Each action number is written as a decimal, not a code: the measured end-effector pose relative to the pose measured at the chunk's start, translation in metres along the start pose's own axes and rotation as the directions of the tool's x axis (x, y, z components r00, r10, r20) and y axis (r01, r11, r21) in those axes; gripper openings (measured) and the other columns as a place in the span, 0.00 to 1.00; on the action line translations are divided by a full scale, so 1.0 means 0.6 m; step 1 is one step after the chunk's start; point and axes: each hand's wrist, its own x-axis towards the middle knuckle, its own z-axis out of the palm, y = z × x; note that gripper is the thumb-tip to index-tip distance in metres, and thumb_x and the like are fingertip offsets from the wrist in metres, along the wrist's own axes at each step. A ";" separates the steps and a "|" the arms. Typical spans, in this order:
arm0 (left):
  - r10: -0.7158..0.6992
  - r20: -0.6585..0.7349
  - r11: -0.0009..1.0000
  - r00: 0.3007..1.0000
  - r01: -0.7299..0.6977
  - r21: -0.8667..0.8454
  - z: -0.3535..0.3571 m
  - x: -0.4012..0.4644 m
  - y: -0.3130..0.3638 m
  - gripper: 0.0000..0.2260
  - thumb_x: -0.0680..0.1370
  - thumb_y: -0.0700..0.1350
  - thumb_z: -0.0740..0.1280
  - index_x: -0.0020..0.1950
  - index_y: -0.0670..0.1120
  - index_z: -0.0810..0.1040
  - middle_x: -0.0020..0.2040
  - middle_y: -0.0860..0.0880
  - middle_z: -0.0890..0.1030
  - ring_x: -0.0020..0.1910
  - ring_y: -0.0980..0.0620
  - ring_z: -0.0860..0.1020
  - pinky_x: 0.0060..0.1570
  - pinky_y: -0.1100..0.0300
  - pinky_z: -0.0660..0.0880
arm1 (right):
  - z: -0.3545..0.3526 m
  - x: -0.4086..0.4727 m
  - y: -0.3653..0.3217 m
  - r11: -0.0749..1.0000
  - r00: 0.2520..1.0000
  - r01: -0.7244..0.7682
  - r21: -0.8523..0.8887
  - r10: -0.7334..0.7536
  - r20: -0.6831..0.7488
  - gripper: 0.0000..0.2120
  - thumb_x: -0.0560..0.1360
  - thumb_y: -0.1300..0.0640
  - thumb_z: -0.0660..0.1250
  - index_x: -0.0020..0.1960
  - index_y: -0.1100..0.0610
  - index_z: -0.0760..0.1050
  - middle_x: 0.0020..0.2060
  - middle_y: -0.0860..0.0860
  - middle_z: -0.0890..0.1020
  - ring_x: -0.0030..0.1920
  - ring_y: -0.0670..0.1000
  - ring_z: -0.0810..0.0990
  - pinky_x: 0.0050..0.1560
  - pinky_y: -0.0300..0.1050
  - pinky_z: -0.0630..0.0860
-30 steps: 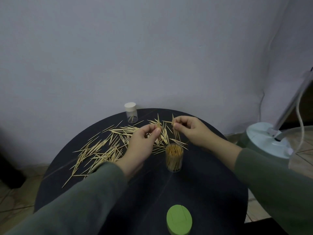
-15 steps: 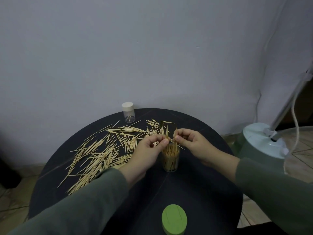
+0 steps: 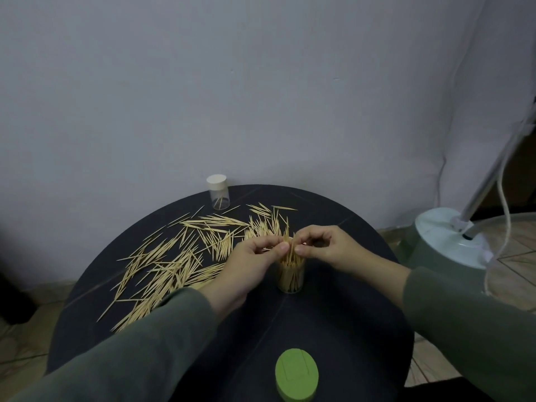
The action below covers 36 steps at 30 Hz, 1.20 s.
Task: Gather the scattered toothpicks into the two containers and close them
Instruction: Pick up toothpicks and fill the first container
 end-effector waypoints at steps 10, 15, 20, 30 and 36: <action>0.156 0.066 0.928 0.986 -0.169 0.333 -0.023 0.003 0.008 0.08 0.73 0.45 0.74 0.51 0.52 0.84 0.55 0.53 0.81 0.57 0.57 0.77 0.62 0.57 0.72 | -0.010 -0.007 0.001 0.997 0.995 0.037 -0.071 -0.030 0.096 0.19 0.69 0.54 0.76 0.58 0.45 0.75 0.50 0.46 0.80 0.40 0.38 0.76 0.41 0.33 0.74; 0.357 0.230 0.664 0.905 -0.419 0.620 -0.030 -0.014 0.022 0.23 0.76 0.54 0.64 0.72 0.59 0.68 0.70 0.59 0.71 0.69 0.60 0.65 0.69 0.55 0.63 | -0.007 -0.006 0.001 0.977 0.989 -0.017 -0.212 0.048 0.139 0.30 0.66 0.46 0.77 0.65 0.44 0.71 0.53 0.41 0.79 0.49 0.42 0.77 0.50 0.35 0.75; 0.405 0.509 0.031 0.760 -0.567 0.823 -0.017 -0.019 0.030 0.27 0.80 0.61 0.50 0.77 0.54 0.60 0.76 0.56 0.64 0.74 0.51 0.62 0.68 0.47 0.63 | -0.005 -0.006 0.002 0.972 0.989 0.039 -0.233 -0.005 0.145 0.25 0.70 0.52 0.76 0.65 0.52 0.74 0.51 0.40 0.79 0.50 0.37 0.78 0.50 0.33 0.74; 0.415 0.714 -0.205 0.565 -0.706 0.678 -0.057 -0.001 0.034 0.21 0.80 0.56 0.57 0.68 0.49 0.76 0.64 0.53 0.79 0.68 0.47 0.73 0.55 0.49 0.73 | -0.001 0.000 -0.003 0.974 0.986 0.078 -0.214 -0.043 0.160 0.16 0.66 0.46 0.78 0.50 0.36 0.76 0.42 0.37 0.81 0.44 0.41 0.79 0.44 0.37 0.76; 0.410 0.719 -0.237 0.562 -0.695 0.679 -0.055 -0.001 0.033 0.19 0.80 0.56 0.59 0.64 0.50 0.79 0.62 0.51 0.81 0.71 0.44 0.70 0.58 0.43 0.72 | 0.000 0.001 -0.003 0.970 0.987 0.081 -0.230 -0.046 0.155 0.16 0.66 0.44 0.77 0.51 0.38 0.77 0.44 0.38 0.81 0.46 0.45 0.79 0.47 0.42 0.78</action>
